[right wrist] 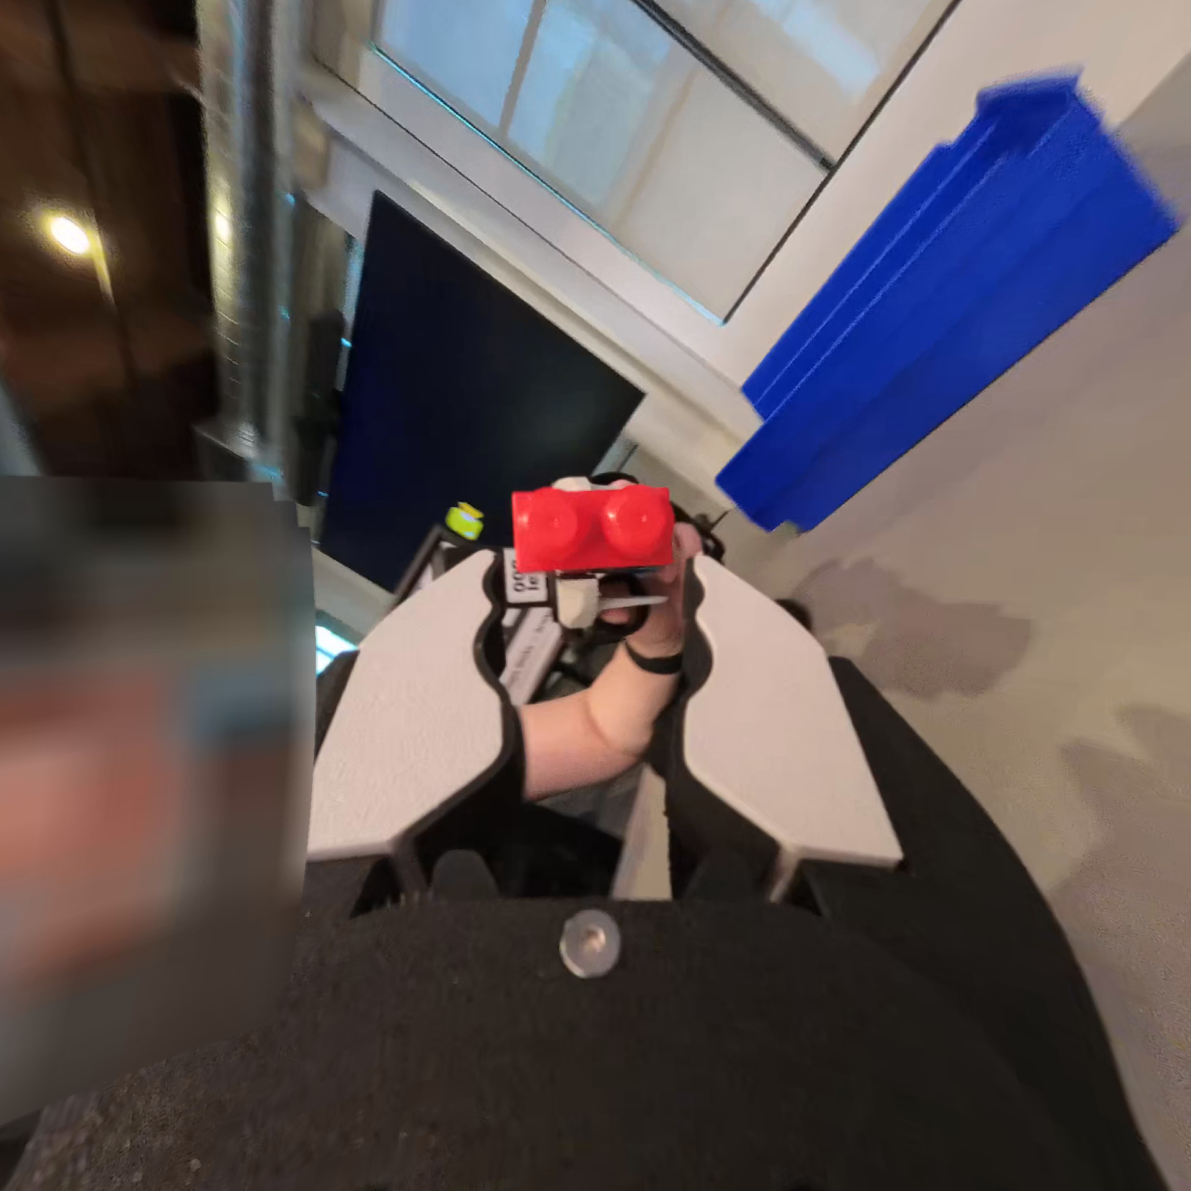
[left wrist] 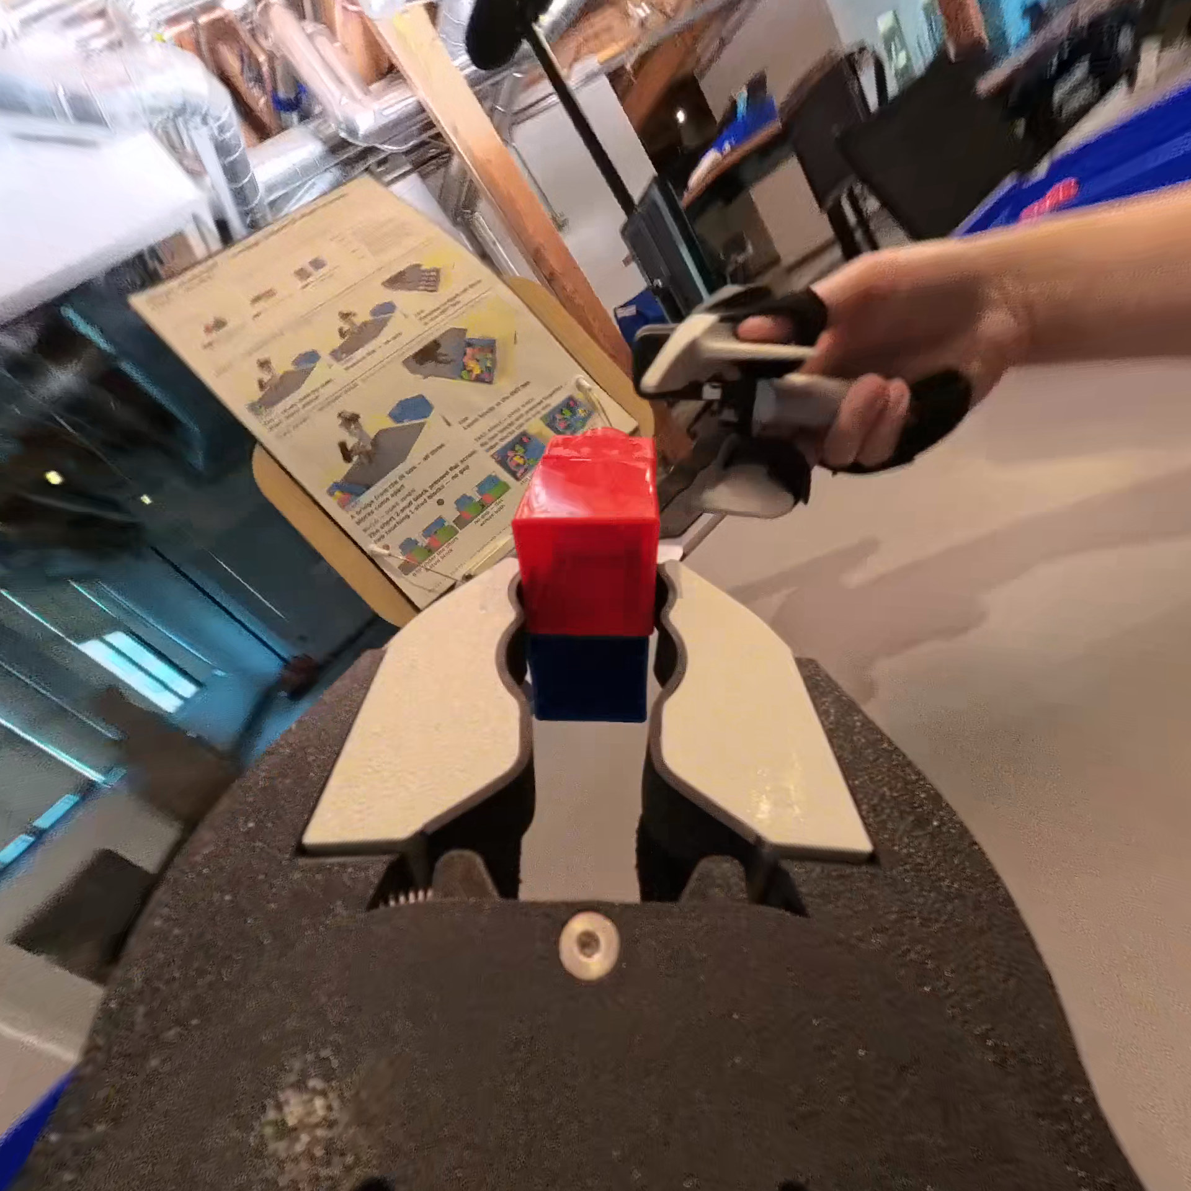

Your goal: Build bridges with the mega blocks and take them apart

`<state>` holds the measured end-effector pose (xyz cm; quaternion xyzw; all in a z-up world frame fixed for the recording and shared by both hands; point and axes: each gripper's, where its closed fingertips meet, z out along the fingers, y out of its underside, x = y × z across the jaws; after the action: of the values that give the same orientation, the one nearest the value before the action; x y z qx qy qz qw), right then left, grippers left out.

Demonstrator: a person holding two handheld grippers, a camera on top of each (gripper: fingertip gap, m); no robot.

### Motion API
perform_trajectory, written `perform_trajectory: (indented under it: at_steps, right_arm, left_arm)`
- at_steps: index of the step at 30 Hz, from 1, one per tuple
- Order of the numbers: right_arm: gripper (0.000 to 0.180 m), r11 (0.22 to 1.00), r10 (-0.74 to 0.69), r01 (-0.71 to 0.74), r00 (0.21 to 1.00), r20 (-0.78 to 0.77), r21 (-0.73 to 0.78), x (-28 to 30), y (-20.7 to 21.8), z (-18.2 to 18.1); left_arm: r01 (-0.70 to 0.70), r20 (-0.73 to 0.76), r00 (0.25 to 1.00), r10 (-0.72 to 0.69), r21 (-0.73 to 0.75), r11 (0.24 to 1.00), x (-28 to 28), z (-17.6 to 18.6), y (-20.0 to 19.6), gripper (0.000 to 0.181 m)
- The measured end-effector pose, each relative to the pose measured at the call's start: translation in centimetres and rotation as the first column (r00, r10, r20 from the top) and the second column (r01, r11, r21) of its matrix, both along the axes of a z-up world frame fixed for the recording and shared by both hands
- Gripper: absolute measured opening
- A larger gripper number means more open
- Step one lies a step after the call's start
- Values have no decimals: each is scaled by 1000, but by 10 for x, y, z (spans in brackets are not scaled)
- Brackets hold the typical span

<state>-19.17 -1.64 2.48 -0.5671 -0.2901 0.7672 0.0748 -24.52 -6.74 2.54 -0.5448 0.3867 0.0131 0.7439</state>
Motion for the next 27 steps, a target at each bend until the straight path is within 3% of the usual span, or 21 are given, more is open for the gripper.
perform_trajectory:
  at_steps: [6, 13, 18, 20, 24, 27]
  right_arm:
    - [55, 983, 79, -58, 990, 116, -173, -6, -5, -29]
    - [68, 979, 143, -101, 960, 242, -176, -11, -19, -54]
    - [65, 959, 255, -208, 930, 264, -193, -13, -41, -60]
    - [50, 945, 307, -264, 919, 245, -195, -13, -50, -58]
    - [44, 929, 341, -291, 913, 225, -228, -13, -52, -56]
    - [40, 930, 338, -287, 914, 225, -231, -11, -48, -58]
  left_arm:
    - [-66, -321, 940, 113, 154, 986, 27, -23, -3, 36]
    - [-75, -570, 782, 250, 313, 947, 40, -46, -1, 36]
    - [-80, -619, 736, 273, 322, 943, 40, -56, 3, 36]
    - [-87, -629, 728, 275, 312, 946, 39, -59, 5, 36]
    - [-62, -602, 733, 316, 404, 913, 42, -57, 2, 37]
    - [-111, -564, 741, 365, 434, 894, 39, -51, 6, 49]
